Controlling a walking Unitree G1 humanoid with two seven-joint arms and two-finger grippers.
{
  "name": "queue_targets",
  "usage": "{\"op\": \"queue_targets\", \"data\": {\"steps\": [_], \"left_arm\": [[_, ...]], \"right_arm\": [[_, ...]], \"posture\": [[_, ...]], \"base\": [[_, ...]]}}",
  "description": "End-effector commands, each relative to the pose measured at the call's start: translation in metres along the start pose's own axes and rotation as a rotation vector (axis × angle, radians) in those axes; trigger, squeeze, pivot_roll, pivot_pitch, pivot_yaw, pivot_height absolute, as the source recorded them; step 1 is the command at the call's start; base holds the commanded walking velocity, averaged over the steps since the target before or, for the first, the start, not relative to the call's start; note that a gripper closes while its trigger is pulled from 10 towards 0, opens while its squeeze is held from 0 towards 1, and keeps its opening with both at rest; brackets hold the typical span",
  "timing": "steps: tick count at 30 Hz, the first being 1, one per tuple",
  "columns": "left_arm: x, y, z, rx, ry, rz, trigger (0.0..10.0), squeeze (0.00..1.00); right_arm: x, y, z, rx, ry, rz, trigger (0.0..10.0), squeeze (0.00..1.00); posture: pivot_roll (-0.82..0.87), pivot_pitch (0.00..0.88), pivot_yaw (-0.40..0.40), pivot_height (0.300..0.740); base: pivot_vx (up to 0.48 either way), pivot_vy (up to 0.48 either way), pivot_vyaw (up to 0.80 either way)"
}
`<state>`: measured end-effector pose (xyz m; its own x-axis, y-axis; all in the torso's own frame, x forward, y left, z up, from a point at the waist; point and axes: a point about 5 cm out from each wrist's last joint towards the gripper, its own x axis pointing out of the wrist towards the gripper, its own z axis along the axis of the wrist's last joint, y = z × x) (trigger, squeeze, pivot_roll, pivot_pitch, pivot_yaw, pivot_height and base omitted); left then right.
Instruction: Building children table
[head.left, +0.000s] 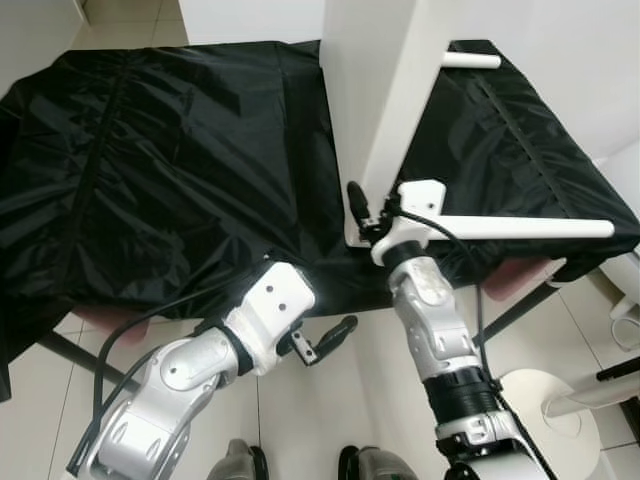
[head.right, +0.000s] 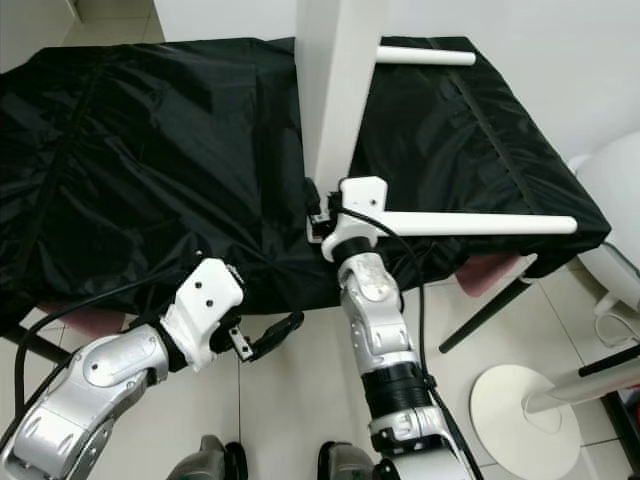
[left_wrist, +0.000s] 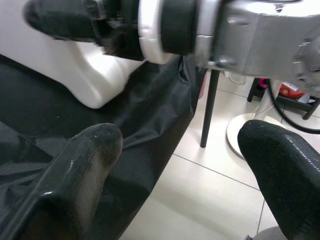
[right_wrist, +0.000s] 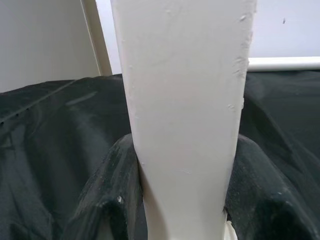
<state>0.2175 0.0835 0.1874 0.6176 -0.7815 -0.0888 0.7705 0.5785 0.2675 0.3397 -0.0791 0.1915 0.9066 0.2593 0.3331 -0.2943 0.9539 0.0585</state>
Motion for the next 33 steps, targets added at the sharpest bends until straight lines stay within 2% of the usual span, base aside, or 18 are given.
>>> {"op": "queue_targets", "data": {"steps": [1,2,3,6,9,10,11,12,14,15,16,17,28,29,32,33], "left_arm": [[-0.001,0.0,0.001,-0.004,0.001,0.038,10.0,0.0],[-0.001,0.0,0.001,-0.005,0.002,0.041,10.0,0.0],[-0.001,0.0,0.001,-0.007,0.001,0.044,10.0,0.0],[0.0,-0.001,0.002,-0.009,0.0,0.047,10.0,0.0],[-0.001,-0.001,0.002,-0.008,0.0,0.047,10.0,0.0],[-0.001,-0.001,0.002,-0.009,0.0,0.047,10.0,0.0],[-0.001,-0.001,0.002,-0.009,0.0,0.047,10.0,0.0],[-0.001,0.0,0.002,-0.009,0.002,0.048,10.0,0.0],[-0.001,0.0,0.002,-0.01,0.003,0.048,10.0,0.0],[-0.001,0.0,0.002,-0.009,0.003,0.047,10.0,0.0],[-0.001,0.0,0.002,-0.009,0.003,0.047,10.0,0.0],[-0.001,0.0,0.002,-0.009,0.002,0.047,10.0,0.0],[-0.001,0.0,0.002,-0.006,0.0,0.051,10.0,0.0],[0.0,0.002,0.002,0.0,0.0,0.057,10.0,0.0],[0.0,0.002,0.002,0.0,0.0,0.057,10.0,0.0],[0.0,0.003,0.002,0.007,-0.002,0.063,10.0,0.0]], "right_arm": [[0.005,0.009,0.008,0.011,-0.063,0.022,1.8,0.0],[0.004,0.01,0.003,0.004,-0.043,0.022,1.6,0.0],[0.003,0.011,-0.004,0.003,-0.018,0.019,10.0,0.0],[0.003,0.013,-0.015,-0.011,0.017,0.018,10.0,0.0],[0.003,0.014,-0.013,-0.007,0.008,0.018,10.0,0.0],[0.003,0.013,-0.007,0.011,-0.028,0.014,10.0,1.0],[0.003,0.013,-0.007,0.011,-0.028,0.014,10.0,1.0],[0.003,0.008,0.001,-0.009,-0.089,-0.019,10.0,1.0],[0.003,0.006,0.003,-0.012,-0.106,-0.03,10.0,1.0],[0.002,0.004,0.003,-0.017,-0.115,-0.041,10.0,0.44],[0.002,0.004,0.003,-0.017,-0.115,-0.041,10.0,0.44],[0.001,0.002,0.004,-0.013,-0.125,-0.043,10.0,0.0],[-0.02,-0.007,0.001,-0.056,-0.135,-0.026,10.0,0.0],[-0.028,-0.008,0.0,-0.06,-0.129,-0.027,10.0,0.0],[-0.028,-0.008,0.0,-0.06,-0.129,-0.027,10.0,0.0],[-0.038,-0.011,-0.002,-0.064,-0.118,-0.026,10.0,0.0]], "posture": [[-0.03,0.133,-0.004,0.74],[-0.03,0.135,-0.004,0.74],[-0.03,0.134,-0.004,0.74],[-0.02,0.135,-0.003,0.74],[-0.02,0.135,-0.004,0.74],[-0.02,0.135,-0.004,0.74],[-0.02,0.135,-0.004,0.74],[-0.02,0.135,-0.004,0.74],[-0.02,0.135,-0.004,0.74],[-0.03,0.135,-0.003,0.74],[-0.03,0.135,-0.003,0.74],[-0.03,0.135,-0.004,0.74],[-0.03,0.131,-0.01,0.74],[-0.03,0.128,-0.013,0.74],[-0.03,0.128,-0.013,0.74],[-0.03,0.123,-0.014,0.74]], "base": [[0.0,0.0,0.0],[0.0,0.0,0.0],[0.0,0.0,0.0],[0.0,0.0,0.0],[0.0,0.0,0.0],[0.0,0.0,0.0],[0.0,0.0,0.0],[0.0,0.0,0.0],[0.0,0.0,0.0],[0.0,0.0,0.0],[0.0,0.0,0.0],[0.0,0.0,0.0],[0.0,0.0,0.0],[0.0,0.0,0.0],[0.0,0.0,0.0],[0.0,0.0,0.0]]}}
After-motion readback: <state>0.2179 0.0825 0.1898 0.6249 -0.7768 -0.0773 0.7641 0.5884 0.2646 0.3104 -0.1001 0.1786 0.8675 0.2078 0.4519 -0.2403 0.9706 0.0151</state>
